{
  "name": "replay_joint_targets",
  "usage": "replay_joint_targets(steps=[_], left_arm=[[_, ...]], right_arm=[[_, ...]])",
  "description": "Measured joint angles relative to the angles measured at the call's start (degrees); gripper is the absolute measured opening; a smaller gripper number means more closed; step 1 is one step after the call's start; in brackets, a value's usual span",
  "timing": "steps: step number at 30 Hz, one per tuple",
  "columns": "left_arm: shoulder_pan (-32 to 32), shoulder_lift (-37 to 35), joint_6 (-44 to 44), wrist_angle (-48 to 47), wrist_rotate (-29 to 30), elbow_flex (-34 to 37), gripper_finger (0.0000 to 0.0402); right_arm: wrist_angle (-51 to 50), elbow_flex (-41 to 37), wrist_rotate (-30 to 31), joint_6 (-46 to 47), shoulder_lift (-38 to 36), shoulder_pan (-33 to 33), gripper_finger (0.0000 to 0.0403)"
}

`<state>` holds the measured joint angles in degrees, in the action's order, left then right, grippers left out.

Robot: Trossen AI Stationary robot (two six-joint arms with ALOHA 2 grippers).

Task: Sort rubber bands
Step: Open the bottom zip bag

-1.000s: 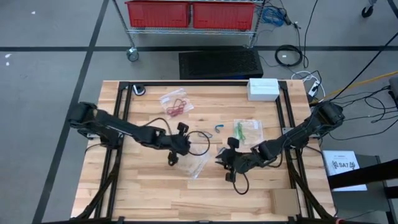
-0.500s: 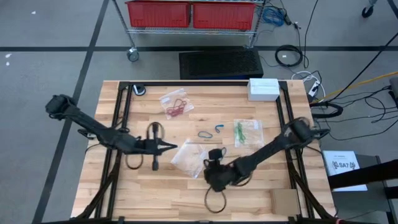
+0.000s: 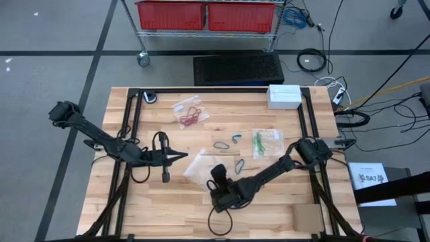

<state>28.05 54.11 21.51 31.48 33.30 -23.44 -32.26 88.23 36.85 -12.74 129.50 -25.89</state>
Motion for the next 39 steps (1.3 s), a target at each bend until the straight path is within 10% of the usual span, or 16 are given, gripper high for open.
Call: replay_joint_targets(steps=[11, 29, 39], left_arm=[[0.20, -0.02, 0.35, 0.53, -0.01, 0.00, 0.0007], [1.60, -0.04, -8.19, -6.74, -2.79, -0.02, 0.0016], [1.73, 4.55, -23.93, -13.46, -7.78, -0.02, 0.0135]], right_arm=[[3.54, 5.78, -1.81, -6.71, 1.44, 2.95, 0.0011], [-31.10, 30.52, -0.74, 13.83, -1.80, 0.59, 0.0001], [-31.84, 31.16, 3.39, 18.08, -4.89, 0.96, 0.0000]])
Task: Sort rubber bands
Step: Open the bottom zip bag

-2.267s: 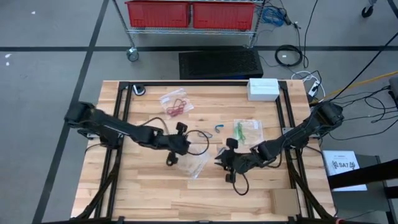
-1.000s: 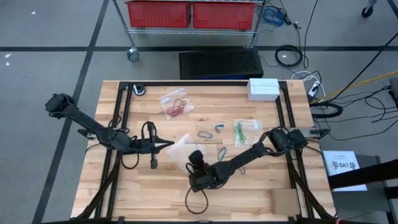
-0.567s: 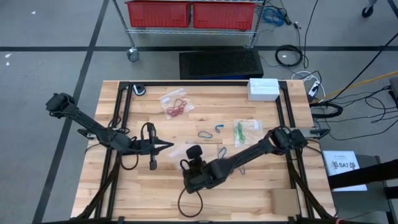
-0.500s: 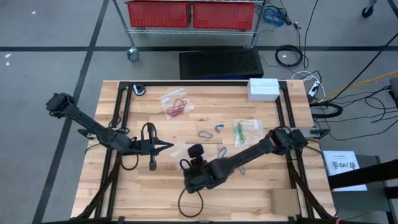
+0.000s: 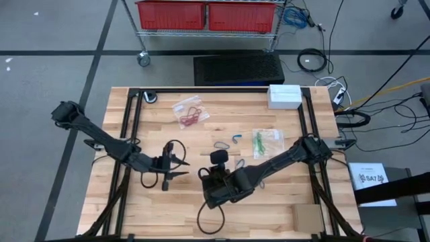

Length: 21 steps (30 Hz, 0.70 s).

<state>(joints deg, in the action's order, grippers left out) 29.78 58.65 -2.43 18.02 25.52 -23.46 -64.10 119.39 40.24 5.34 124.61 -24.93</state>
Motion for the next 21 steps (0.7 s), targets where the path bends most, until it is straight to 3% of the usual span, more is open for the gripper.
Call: replay_joint_targets(steps=[4, 8, 15, 21], left_arm=[[-0.02, 3.56, -1.75, 2.99, 0.04, 0.00, 0.0179], [-0.17, 7.01, -1.74, 7.98, 0.09, -0.01, 0.0196], [-1.76, 10.57, -1.78, 11.69, 5.30, -0.11, 0.0196], [-2.05, 10.97, -1.15, 11.78, 6.12, -2.04, 0.0151]], right_arm=[[0.01, -0.04, 0.10, -0.02, -0.01, 0.97, 0.0000], [0.35, -0.04, 0.29, -0.30, -0.01, 1.46, 0.0000], [0.68, -0.04, -0.01, -0.42, -0.01, 1.73, 0.0000], [0.66, -0.04, -0.04, -0.42, -0.01, 1.73, 0.0000]])
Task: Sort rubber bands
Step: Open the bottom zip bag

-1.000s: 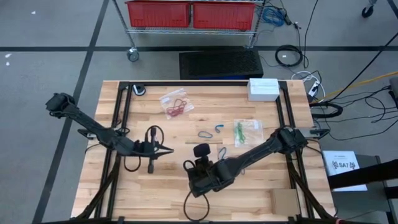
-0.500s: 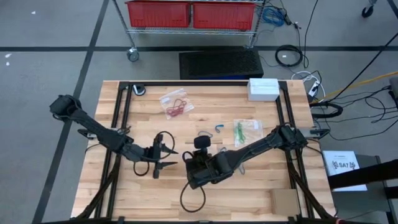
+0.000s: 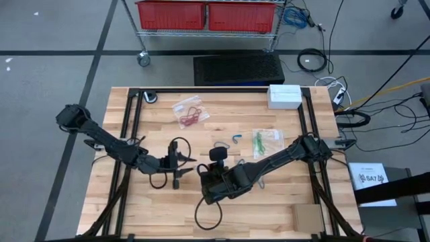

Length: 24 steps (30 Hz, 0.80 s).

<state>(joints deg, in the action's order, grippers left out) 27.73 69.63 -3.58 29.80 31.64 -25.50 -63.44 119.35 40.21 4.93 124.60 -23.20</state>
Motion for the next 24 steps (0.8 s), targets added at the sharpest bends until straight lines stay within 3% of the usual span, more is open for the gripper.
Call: replay_joint_targets(steps=[11, 15, 24], left_arm=[[0.04, 0.02, 3.92, -0.35, -2.59, -0.74, 0.0009], [0.04, 0.04, 4.03, -0.37, -2.89, -0.74, 0.0006], [0.22, 0.55, 2.76, 0.08, -2.86, -0.74, 0.0002]], right_arm=[[-0.65, 0.00, -0.64, 0.40, 0.00, -0.02, 0.0000], [-1.18, 0.00, -5.19, 0.94, -0.11, 0.01, 0.0000], [-1.63, 0.00, -7.72, 9.45, -1.86, -0.02, 0.0022]])
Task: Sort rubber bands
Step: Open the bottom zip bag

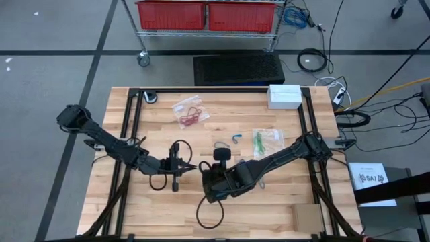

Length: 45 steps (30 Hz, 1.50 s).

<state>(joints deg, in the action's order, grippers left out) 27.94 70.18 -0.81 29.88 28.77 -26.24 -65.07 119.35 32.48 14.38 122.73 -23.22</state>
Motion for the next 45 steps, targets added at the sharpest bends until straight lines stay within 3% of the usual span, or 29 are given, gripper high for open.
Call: replay_joint_targets(steps=[7, 13, 19, 27, 35, 45], left_arm=[[1.14, 5.59, 1.65, 8.28, 1.42, 0.02, 0.0001], [1.44, 7.54, 3.23, 12.21, 1.88, 0.07, 0.0001], [1.46, 7.53, 4.41, 13.23, 1.92, 0.07, 0.0001], [1.46, 7.53, 4.56, 13.16, 2.16, 0.07, 0.0000], [1.44, 7.53, 4.67, 13.14, 3.11, 0.09, 0.0000], [1.46, 5.98, 6.28, 13.35, 5.74, 0.11, 0.0000]], right_arm=[[4.62, 0.00, -0.21, 2.98, -0.97, 1.43, 0.0083], [9.16, 0.00, -8.41, 2.46, -1.02, 3.38, 0.0135], [9.61, 0.00, -9.16, 2.15, -1.02, 4.33, 0.0150], [10.31, 0.00, -9.94, 2.42, -1.20, 4.25, 0.0126], [11.22, 0.02, -7.08, -0.28, -1.22, 3.94, 0.0012], [4.73, 0.09, -7.00, 3.16, -1.22, 2.94, 0.0003]])
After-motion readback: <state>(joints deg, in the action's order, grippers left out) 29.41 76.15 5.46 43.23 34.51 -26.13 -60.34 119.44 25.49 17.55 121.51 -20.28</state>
